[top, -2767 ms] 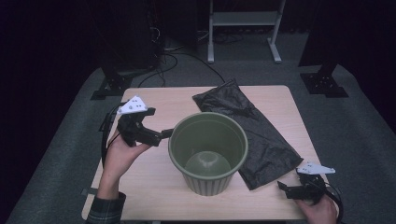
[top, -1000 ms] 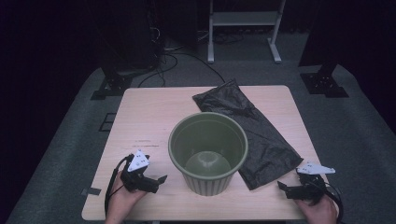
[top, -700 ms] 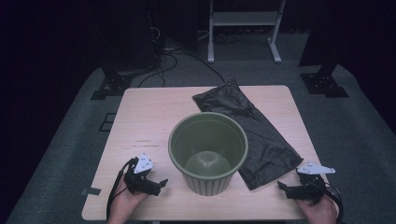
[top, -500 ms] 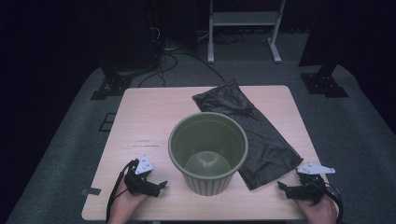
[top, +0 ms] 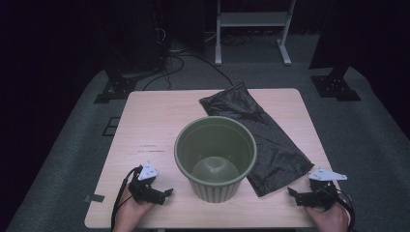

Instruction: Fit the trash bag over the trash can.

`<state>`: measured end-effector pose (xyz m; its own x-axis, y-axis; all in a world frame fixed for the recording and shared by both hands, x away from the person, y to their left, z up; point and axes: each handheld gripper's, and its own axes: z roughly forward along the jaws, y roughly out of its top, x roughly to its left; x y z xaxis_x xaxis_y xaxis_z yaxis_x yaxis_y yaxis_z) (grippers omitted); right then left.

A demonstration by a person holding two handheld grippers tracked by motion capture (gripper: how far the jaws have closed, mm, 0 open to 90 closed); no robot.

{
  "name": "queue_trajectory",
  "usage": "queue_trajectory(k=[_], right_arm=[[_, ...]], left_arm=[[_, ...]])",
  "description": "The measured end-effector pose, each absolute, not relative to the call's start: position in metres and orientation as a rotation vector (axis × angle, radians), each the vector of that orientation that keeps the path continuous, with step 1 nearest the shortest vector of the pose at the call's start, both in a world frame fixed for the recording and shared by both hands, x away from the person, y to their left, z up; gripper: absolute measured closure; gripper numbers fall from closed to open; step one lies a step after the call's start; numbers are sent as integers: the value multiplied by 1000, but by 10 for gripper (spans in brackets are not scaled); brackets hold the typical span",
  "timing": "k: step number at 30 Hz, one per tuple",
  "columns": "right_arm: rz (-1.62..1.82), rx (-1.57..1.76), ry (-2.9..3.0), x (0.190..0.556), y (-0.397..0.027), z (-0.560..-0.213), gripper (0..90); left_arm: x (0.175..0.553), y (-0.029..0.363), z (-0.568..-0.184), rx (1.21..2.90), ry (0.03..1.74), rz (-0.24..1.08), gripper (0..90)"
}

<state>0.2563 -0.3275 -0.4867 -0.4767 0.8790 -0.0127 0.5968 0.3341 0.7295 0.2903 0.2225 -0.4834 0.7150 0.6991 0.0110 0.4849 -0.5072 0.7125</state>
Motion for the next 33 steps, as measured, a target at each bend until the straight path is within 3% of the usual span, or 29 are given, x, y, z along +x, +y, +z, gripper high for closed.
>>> queue_trajectory(k=[9,21,30,33], right_arm=[[1003,1249,2179,260,-316,-467,55],[963,1215,2268,296,-289,-476,68],[954,1245,2305,305,-287,-482,155],[976,1232,2296,302,-289,-482,265]], left_arm=[[290,222,-483,2209,894,388,0],[290,222,-483,2209,894,387,0],[290,222,-483,2209,894,387,0],[290,222,-483,2208,894,387,0]])
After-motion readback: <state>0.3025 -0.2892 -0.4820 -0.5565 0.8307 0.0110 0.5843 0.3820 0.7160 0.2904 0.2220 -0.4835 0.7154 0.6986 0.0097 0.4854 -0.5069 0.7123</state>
